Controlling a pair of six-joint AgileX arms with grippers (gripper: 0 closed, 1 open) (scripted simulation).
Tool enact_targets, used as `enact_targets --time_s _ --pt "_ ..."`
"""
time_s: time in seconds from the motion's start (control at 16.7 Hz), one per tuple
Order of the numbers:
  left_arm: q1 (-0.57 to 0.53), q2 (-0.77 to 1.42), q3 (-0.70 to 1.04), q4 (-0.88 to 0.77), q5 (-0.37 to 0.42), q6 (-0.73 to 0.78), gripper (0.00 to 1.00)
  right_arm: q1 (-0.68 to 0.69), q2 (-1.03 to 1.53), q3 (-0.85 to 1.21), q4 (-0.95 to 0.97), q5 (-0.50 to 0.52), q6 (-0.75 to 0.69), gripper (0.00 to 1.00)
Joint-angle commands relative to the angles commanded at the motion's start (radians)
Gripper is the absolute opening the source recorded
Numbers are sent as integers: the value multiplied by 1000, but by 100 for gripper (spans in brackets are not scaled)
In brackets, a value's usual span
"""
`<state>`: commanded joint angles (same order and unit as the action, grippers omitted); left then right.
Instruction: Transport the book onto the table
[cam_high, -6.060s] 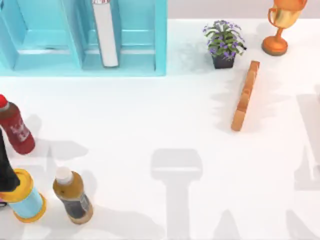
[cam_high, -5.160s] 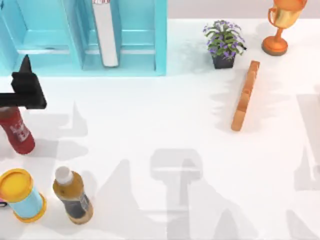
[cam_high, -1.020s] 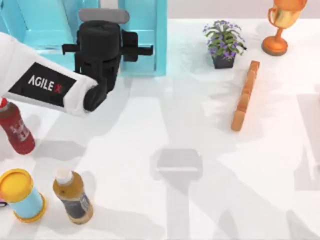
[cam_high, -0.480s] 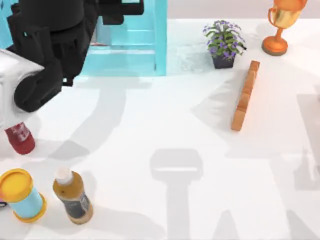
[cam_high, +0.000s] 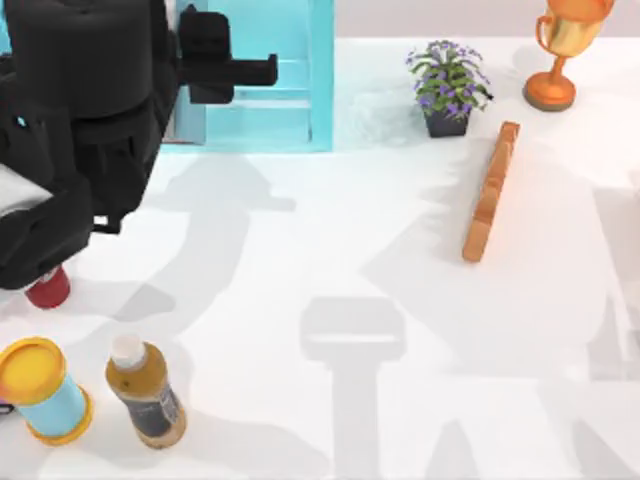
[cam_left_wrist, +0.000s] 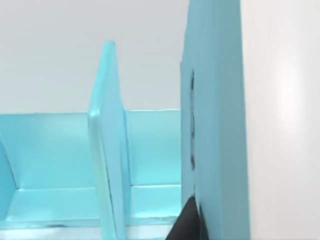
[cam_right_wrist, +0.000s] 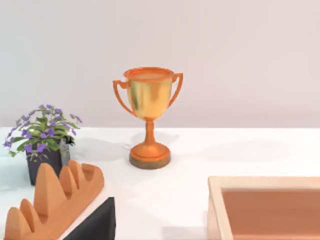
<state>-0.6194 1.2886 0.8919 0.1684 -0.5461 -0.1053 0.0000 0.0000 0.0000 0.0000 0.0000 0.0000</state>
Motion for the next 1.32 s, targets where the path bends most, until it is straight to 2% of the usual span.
enact_targets --time_s 0.3,0.42,0.6,0.84,1.32 --pt "-35 26 -15 -32 -9 -55 0 0 0 0 0 0 0 100" --pt "-92 55 -33 -78 -29 -146 0 0 0 0 0 0 0 100" --pt "-202 111 -62 -169 -76 -362 0 0 0 0 0 0 0 100" --pt "-365 194 -83 -309 -167 -785 0 0 0 0 0 0 0 100" --pt "-664 389 -24 -563 -417 -1828 0 0 0 0 0 0 0 100"
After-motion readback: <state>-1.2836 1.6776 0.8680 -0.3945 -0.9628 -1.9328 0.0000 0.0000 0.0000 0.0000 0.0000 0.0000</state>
